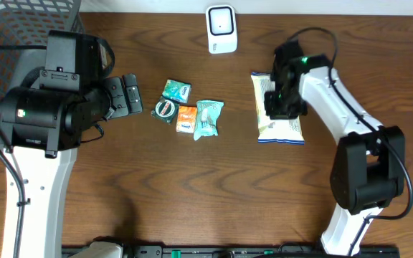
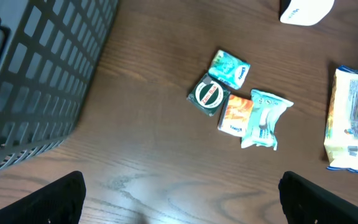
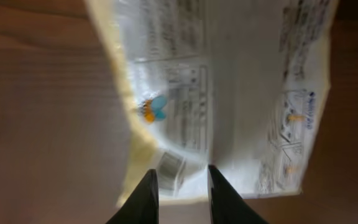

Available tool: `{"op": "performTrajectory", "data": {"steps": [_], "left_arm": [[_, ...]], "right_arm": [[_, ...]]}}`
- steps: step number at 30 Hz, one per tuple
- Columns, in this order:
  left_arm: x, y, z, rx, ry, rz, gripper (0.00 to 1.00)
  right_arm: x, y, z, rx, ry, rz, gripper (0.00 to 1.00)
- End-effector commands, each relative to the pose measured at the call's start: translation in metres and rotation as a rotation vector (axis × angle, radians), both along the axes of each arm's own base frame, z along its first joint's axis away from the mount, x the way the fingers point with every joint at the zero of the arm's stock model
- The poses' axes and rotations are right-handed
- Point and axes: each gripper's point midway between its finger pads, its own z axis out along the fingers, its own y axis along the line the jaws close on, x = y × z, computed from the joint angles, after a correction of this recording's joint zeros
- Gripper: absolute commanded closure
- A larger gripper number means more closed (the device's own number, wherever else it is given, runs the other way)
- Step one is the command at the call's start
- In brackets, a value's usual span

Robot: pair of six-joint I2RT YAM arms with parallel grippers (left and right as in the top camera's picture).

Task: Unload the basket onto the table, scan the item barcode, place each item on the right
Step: 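Grasp the top edge of the white bag with the right gripper, then lift the white bag off the table with the right gripper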

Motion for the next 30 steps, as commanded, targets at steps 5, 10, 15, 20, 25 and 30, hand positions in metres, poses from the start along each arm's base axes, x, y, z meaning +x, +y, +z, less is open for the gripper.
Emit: {"op": "performTrajectory", "data": {"steps": [5,10,15,20,25,30], "left_arm": [[-0.002,0.0,-0.002,-0.007,0.008,0.005,0.02],[-0.002,0.0,-0.002,-0.007,0.008,0.005,0.03],[-0.002,0.0,-0.002,-0.007,0.008,0.005,0.02],[-0.002,0.0,-0.002,-0.007,0.008,0.005,0.03],[-0.002,0.0,-0.002,-0.007,0.008,0.005,0.02],[-0.002,0.0,-0.002,-0.007,0.008,0.005,0.02]], "right_arm": [[-0.031,-0.001,-0.037,0.009,0.09,-0.05,0.87],[-0.053,0.02,-0.028,0.13,0.196,-0.041,0.99],[-0.039,0.02,-0.004,0.138,0.173,-0.047,0.99],[0.013,-0.007,0.029,0.07,-0.005,-0.044,0.56],[0.058,-0.048,0.04,0.062,-0.162,-0.112,0.18],[0.073,-0.057,0.028,0.21,-0.176,-0.102,0.1]]}}
